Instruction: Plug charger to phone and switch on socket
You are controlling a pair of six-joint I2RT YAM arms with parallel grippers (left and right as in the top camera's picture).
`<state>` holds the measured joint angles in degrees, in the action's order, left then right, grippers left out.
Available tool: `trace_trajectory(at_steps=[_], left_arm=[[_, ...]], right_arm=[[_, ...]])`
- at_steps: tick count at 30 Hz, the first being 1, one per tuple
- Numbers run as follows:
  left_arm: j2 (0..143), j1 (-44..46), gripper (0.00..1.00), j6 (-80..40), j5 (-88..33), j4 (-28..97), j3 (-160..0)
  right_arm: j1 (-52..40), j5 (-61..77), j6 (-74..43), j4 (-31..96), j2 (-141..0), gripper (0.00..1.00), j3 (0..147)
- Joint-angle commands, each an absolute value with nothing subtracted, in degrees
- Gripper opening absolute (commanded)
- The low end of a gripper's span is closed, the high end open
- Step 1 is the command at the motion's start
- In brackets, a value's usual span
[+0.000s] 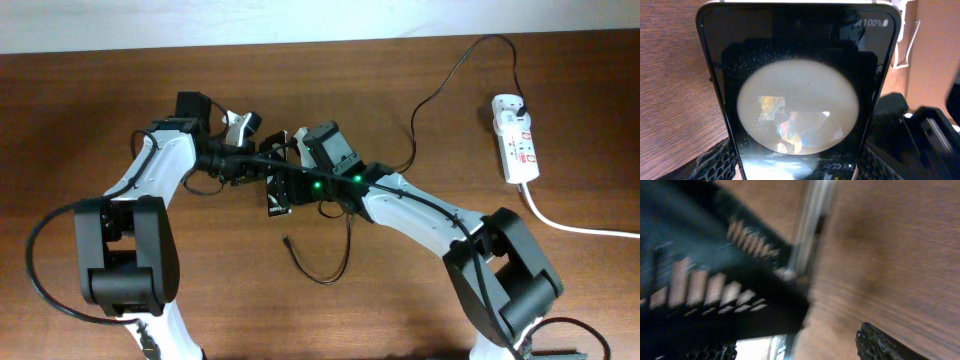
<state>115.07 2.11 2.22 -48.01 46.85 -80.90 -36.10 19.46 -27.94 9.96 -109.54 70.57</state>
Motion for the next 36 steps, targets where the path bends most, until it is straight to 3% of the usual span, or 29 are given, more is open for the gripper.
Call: trace_trajectory(at_steps=[1,3,8,16,25,29,33,36], left_arm=[[113.0,2.0,0.68,3.3,-50.0,46.8,-82.1],[113.0,2.0,0.68,3.3,-50.0,46.7,-82.1],[113.0,2.0,0.68,3.3,-49.9,46.7,-82.1],[113.0,2.0,0.69,3.3,-49.9,46.7,-82.1],[113.0,1.7,0.80,4.1,-50.1,46.7,-82.1],[113.0,-1.7,0.77,16.0,-70.2,47.4,-82.1],[113.0,-3.2,0.73,26.7,-89.5,47.1,-82.1],[112.8,-3.1,0.65,28.4,-90.2,46.4,-82.3]], right_arm=[[-36.3,17.1,-31.0,8.7,-111.0,0.73,71.3],[-36.5,17.4,-31.0,8.4,-111.0,0.56,71.3],[-38.3,17.5,-31.0,7.9,-111.0,0.45,71.3],[-38.7,18.5,-31.0,8.1,-111.0,0.09,71.3],[-35.7,31.3,-30.9,8.1,-109.7,0.04,71.3],[-30.5,49.1,-30.7,5.9,-109.3,0.04,71.3],[-28.4,55.5,-32.7,-1.3,-109.3,0.04,71.3],[-28.5,55.5,-33.6,-4.8,-109.3,0.04,71.3]])
